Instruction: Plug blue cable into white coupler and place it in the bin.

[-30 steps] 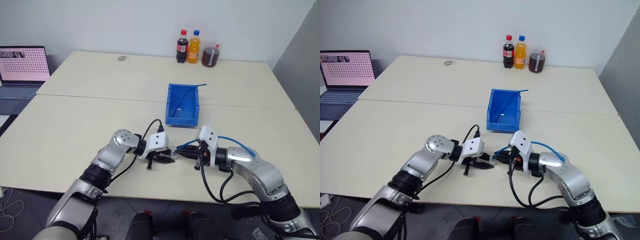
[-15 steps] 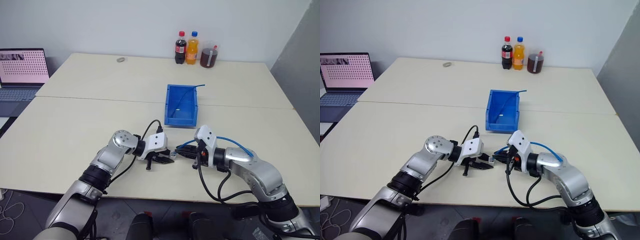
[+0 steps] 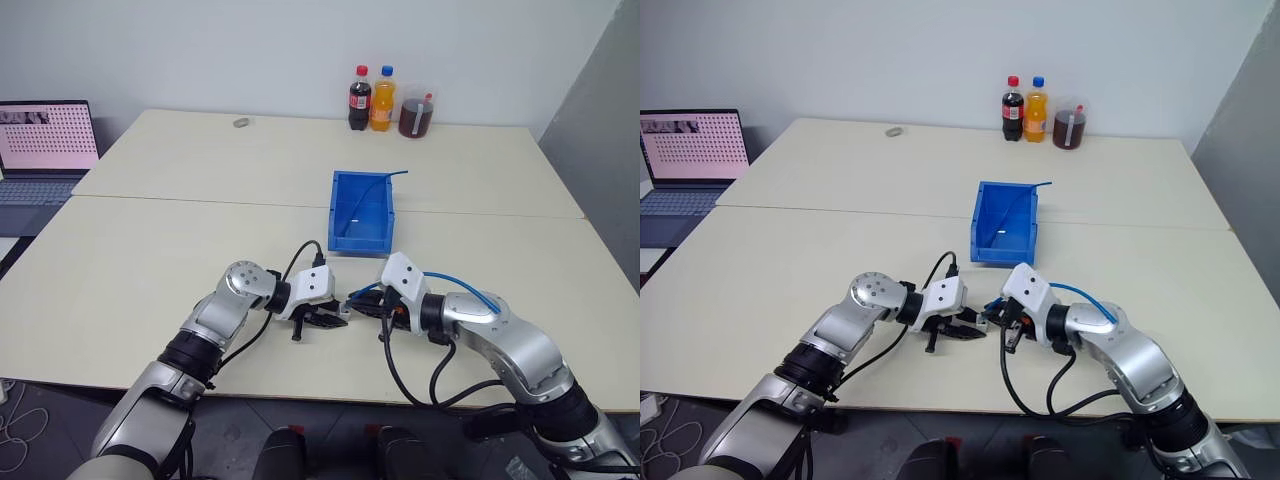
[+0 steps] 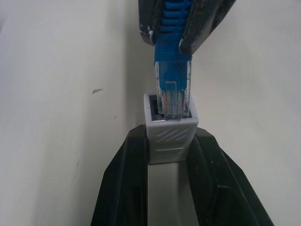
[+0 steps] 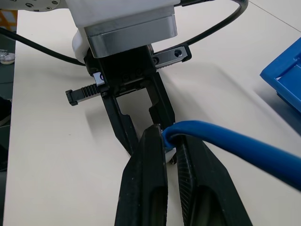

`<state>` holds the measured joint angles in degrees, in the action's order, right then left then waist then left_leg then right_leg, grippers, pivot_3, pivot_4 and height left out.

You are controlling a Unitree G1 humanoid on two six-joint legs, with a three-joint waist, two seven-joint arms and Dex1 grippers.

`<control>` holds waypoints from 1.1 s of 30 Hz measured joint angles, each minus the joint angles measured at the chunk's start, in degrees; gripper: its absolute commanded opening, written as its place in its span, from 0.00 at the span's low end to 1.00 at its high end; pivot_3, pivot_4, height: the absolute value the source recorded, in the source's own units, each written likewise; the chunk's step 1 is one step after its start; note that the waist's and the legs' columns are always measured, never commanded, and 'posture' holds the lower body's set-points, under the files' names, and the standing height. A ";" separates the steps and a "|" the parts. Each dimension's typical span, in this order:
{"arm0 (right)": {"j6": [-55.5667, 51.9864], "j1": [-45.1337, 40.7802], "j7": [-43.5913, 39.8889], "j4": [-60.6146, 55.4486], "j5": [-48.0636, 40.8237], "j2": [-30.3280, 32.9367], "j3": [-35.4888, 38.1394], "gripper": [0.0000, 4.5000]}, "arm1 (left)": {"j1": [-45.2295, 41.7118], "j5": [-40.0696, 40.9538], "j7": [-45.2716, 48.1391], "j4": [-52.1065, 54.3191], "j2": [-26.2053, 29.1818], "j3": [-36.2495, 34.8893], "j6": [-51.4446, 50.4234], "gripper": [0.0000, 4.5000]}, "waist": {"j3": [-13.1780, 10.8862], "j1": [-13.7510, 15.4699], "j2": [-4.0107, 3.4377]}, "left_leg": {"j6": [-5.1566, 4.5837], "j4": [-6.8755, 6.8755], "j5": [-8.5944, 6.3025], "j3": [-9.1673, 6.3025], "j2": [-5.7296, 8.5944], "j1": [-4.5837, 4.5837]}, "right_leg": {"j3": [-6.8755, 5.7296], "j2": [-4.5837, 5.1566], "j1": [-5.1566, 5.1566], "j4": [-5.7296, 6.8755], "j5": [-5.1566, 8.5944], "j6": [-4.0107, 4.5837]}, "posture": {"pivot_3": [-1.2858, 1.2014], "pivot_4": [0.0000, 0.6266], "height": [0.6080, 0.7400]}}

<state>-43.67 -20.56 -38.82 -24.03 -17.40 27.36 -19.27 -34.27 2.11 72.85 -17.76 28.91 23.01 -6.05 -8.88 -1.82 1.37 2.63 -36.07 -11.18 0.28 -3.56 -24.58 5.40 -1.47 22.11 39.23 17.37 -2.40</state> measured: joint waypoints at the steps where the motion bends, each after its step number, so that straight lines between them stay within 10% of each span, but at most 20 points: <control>1: -0.46 0.13 0.05 0.03 -0.29 -0.22 0.34 0.01 | 0.02 -0.01 -0.02 0.01 0.00 0.00 0.00 0.18 | 0.00 0.00 0.00 | 0.00 0.00 0.00 0.00 0.00 0.00 | -0.01 0.00 0.00 0.00 0.00 0.00 | 0.52 0.24 1.00; 33: -8.32 -3.29 3.87 -4.41 -0.15 1.56 -2.30 0.00 | 1.40 -1.28 -3.46 4.09 -2.11 -0.44 -6.51 0.18 | 0.15 0.25 -0.03 | -0.01 -0.03 0.01 -0.02 0.04 0.06 | -0.03 0.06 -0.10 -0.06 -0.02 -0.05 | 0.52 0.24 1.00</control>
<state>-51.99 -23.85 -34.95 -28.44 -17.55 28.92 -21.58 -32.87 0.83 69.39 -13.67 26.80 22.56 -12.55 -8.73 -1.57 1.35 2.62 -36.10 -11.18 0.26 -3.52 -24.52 5.37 -1.41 22.01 39.17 17.35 -2.45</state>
